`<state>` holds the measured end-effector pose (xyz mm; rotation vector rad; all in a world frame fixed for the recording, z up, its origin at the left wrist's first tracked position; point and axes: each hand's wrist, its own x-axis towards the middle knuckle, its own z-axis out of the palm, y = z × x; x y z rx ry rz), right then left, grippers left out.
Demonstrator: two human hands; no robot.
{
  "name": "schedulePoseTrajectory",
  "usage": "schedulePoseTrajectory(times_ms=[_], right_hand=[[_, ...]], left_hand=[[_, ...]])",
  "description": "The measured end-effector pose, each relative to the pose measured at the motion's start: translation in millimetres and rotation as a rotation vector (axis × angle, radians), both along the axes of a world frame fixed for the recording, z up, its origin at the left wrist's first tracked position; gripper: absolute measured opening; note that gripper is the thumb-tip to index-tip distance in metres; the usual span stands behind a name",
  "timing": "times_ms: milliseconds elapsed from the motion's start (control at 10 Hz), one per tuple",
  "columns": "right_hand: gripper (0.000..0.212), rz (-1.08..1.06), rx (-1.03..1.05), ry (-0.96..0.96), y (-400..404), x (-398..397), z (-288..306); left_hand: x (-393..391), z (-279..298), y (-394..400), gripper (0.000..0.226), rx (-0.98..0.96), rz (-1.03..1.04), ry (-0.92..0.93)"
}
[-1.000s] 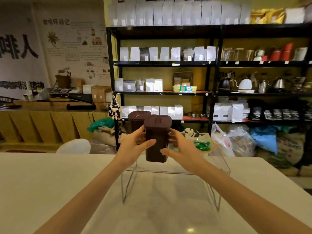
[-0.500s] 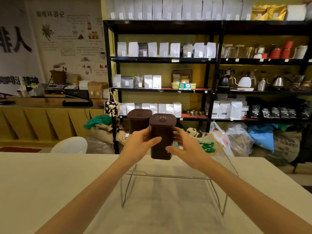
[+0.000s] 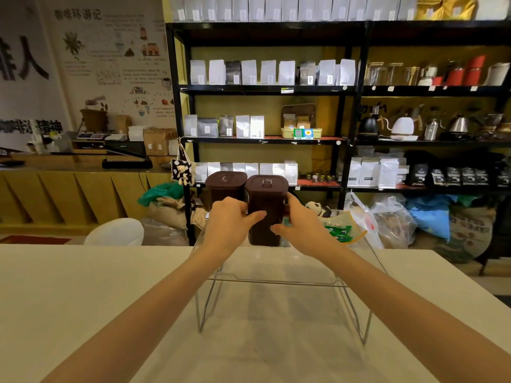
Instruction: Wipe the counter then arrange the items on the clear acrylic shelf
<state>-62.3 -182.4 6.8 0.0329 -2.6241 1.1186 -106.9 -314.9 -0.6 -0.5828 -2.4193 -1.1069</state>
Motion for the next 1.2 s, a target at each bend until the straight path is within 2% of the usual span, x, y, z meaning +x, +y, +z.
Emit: schedulePoseTrajectory(times_ms=[500,800,1000,1200], right_hand=[[0.055,-0.048,0.106,-0.066,1,-19,4],[0.056,-0.061,0.178,-0.101,2,-23,6],[0.042,-0.024,0.316,-0.074,6,8,13],[0.034,0.04,0.614,0.052,17,76,13]], left_hand=[[-14,4,13,0.03,-0.097,0.059,-0.032],[-12,13,13,0.034,-0.245,0.075,-0.01],[-4,24,10,0.042,-0.4,0.113,0.129],[13,35,4,0.039,-0.524,0.193,0.262]])
